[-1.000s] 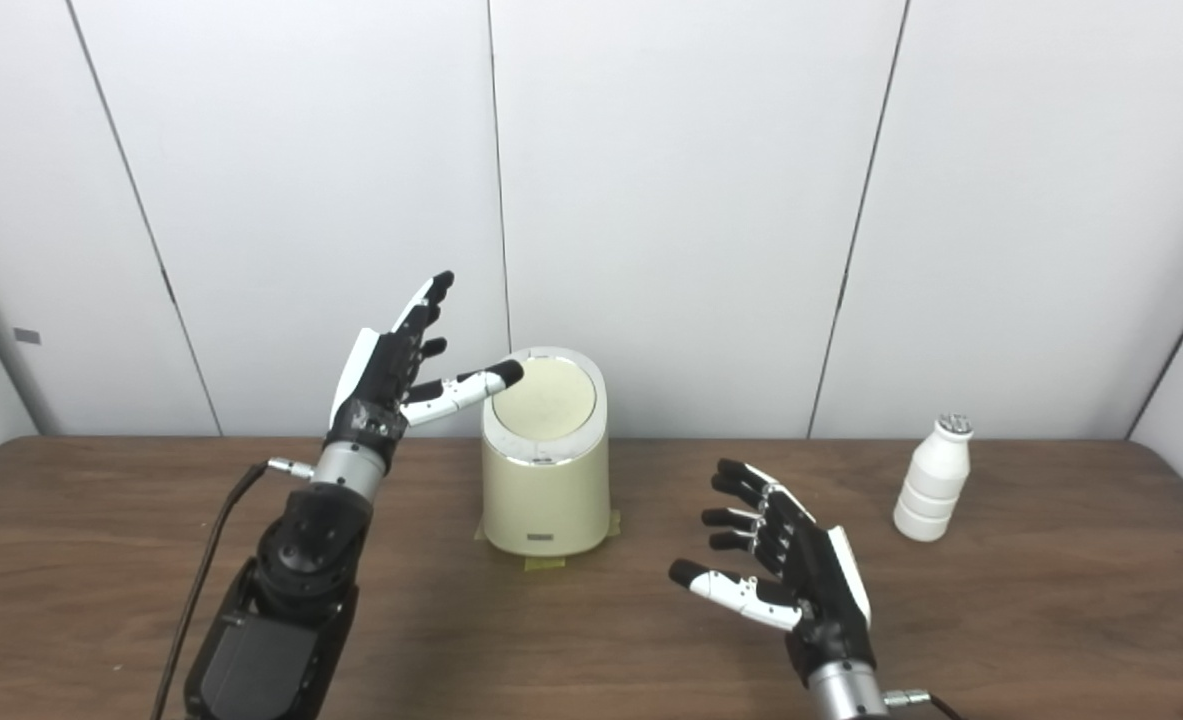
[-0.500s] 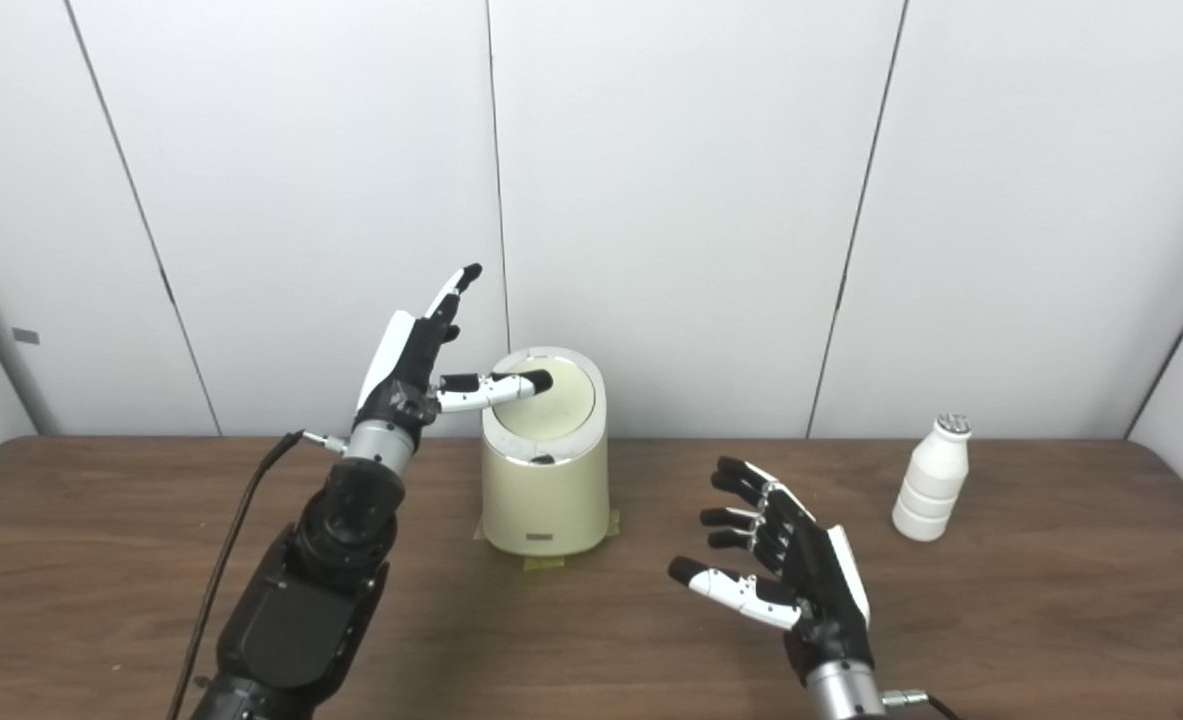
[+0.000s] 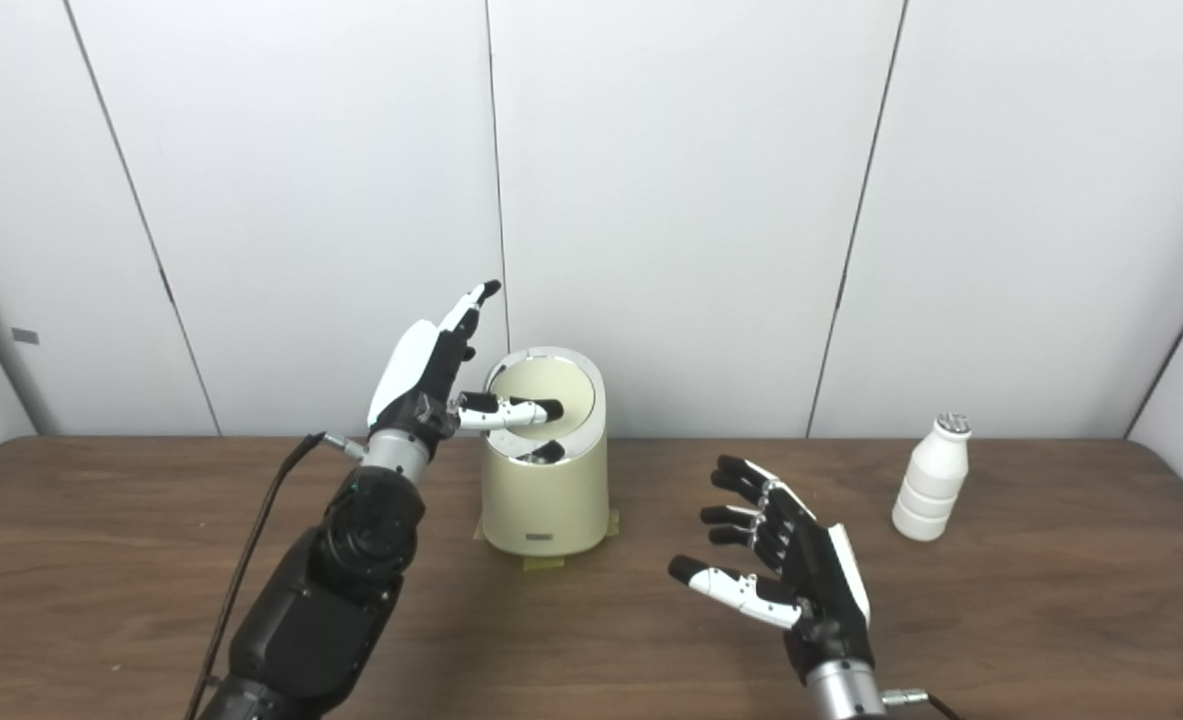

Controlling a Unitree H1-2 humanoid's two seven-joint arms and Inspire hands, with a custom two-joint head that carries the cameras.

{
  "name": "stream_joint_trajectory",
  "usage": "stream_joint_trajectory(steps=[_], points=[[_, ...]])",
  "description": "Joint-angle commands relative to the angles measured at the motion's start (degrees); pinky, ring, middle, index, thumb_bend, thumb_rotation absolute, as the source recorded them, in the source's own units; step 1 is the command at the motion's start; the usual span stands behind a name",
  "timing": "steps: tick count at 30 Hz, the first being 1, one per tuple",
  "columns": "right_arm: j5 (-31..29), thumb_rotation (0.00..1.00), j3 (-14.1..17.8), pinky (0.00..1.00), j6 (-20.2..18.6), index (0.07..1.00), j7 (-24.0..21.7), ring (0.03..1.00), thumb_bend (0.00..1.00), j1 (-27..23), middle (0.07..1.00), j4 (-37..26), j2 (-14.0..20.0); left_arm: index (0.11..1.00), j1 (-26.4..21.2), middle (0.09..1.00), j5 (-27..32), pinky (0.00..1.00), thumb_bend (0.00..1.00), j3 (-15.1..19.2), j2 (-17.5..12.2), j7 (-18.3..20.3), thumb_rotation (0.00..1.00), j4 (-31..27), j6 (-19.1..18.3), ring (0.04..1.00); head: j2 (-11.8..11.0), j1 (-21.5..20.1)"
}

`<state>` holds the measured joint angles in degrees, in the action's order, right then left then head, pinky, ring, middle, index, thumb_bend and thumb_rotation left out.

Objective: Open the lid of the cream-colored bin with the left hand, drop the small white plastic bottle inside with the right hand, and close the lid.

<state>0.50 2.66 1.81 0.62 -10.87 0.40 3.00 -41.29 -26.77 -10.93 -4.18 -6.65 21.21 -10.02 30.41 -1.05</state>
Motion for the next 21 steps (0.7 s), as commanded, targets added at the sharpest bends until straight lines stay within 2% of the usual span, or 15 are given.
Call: stream_joint_trajectory(steps=[1,6,16,21], points=[[-0.09,0.18,0.14,0.62,3.14,0.775,0.19,0.67,0.83,-1.94,0.792,-1.26,0.14,1.0,-3.67,1.0,-1.27,0.8,0.91,-0.13,-0.42,-1.7,0.19,-0.04,1.21,1.0,0.14,-0.14],[0.03,0.17,0.03,0.63,2.65,0.776,0.29,0.679,0.83,-1.85,0.793,-2.02,-0.08,1.0,-3.88,1.0,-1.14,0.8,0.91,0.23,-0.12,-1.65,0.2,0.82,0.39,1.0,0.1,-0.5],[0.06,0.17,-0.05,0.62,2.87,0.776,0.37,0.663,0.84,-1.82,0.789,-2.26,-0.28,1.0,-4.83,1.0,-1.14,0.8,0.89,0.27,-0.42,-2.93,0.21,4.29,1.55,1.0,0.13,-1.02],[-0.43,0.15,0.05,0.59,2.83,0.772,0.32,0.64,0.84,-1.88,0.783,-2.31,-0.62,1.0,-5.16,1.0,-0.74,0.79,0.88,0.31,-0.64,-3.14,0.21,5.17,1.79,1.0,0.18,-1.12]])
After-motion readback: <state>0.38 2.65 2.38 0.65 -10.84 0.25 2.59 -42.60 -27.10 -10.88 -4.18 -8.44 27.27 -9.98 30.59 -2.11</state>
